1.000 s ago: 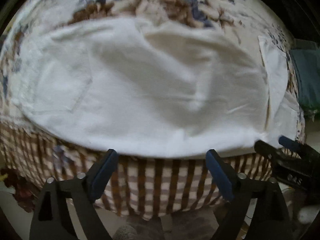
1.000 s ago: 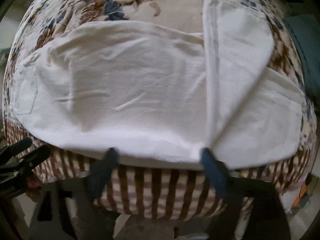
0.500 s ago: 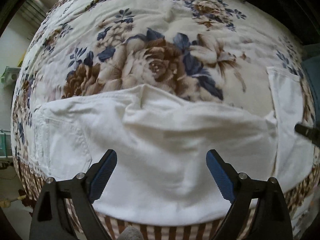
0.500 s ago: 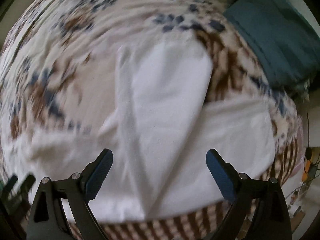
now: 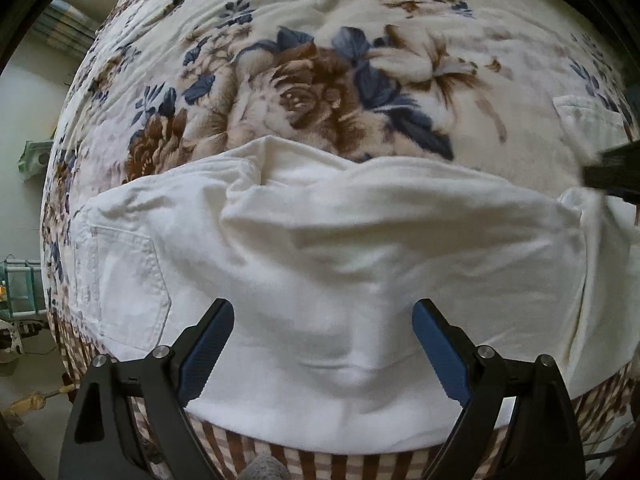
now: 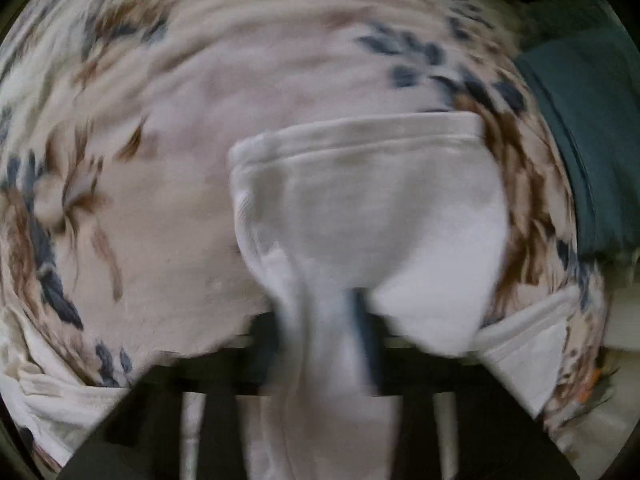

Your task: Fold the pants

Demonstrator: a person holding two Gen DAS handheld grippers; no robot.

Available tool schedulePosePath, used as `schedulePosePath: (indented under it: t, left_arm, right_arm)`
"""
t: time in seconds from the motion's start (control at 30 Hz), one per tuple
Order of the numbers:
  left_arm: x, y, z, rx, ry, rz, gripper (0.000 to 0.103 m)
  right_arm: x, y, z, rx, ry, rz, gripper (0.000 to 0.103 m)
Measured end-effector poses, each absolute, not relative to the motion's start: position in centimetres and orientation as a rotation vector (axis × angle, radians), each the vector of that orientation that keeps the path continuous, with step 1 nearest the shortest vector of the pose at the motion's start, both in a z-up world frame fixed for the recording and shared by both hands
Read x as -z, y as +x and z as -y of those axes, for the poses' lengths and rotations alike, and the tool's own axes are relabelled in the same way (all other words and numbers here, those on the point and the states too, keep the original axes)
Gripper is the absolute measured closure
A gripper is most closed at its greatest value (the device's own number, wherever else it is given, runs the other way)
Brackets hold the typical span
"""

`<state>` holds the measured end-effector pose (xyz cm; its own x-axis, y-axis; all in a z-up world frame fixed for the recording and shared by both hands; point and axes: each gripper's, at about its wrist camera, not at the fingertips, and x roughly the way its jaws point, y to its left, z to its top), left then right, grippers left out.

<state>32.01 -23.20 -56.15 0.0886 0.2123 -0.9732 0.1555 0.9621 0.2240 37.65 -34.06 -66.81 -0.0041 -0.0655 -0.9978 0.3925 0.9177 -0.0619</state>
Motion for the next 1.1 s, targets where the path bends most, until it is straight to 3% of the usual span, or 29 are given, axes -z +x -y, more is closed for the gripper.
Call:
schedulePosePath:
  t: [0.27, 0.53, 0.67, 0.7, 0.73, 0.77, 0.8, 0.97, 1.1]
  left_arm:
    - [54.4, 30.1, 25.6, 0.035, 0.252, -1.468, 0.012]
    - [57.5, 28.4, 28.7, 0.076, 0.251, -1.532, 0.012]
    - [58.2, 28.2, 28.8, 0.074, 0.258, -1.546, 0.012]
    - [58.3, 28.1, 28.7, 0.071, 0.260, -1.549, 0.012]
    - [58.4, 28.0, 28.6, 0.069, 0.261, -1.553, 0.012]
    - [58.5, 27.9, 28.7, 0.067, 0.261, -1.556, 0.012]
    - [58.6, 27.8, 28.6, 0.063, 0.260, -1.560, 0.012]
    - [58.0, 27.3, 28.3, 0.057, 0.245, -1.547, 0.012]
    - [57.8, 26.9, 27.5, 0.049, 0.221, -1.546, 0.012]
  right_arm:
    - [58.9, 22.2, 45.2, 0.669, 0.690, -1.243, 0.098]
    - [66.8, 12.2, 49.1, 0.753, 0.987, -1.308, 0.096]
    - [68.0, 11.0, 49.7, 0.682, 1.161, -1.213, 0.063]
    - [68.1, 10.9, 49.8, 0.667, 1.188, -1.188, 0.061]
    - [68.2, 10.8, 49.8, 0.665, 1.198, -1.182, 0.061]
    - [68.4, 10.8, 49.9, 0.667, 1.194, -1.186, 0.067]
    - [68.3, 10.9, 49.8, 0.690, 1.168, -1.198, 0.100]
    - [65.6, 10.6, 50.1, 0.769, 1.072, -1.181, 0.100]
    - [68.0, 10.8, 50.9, 0.722, 1.069, -1.302, 0.097]
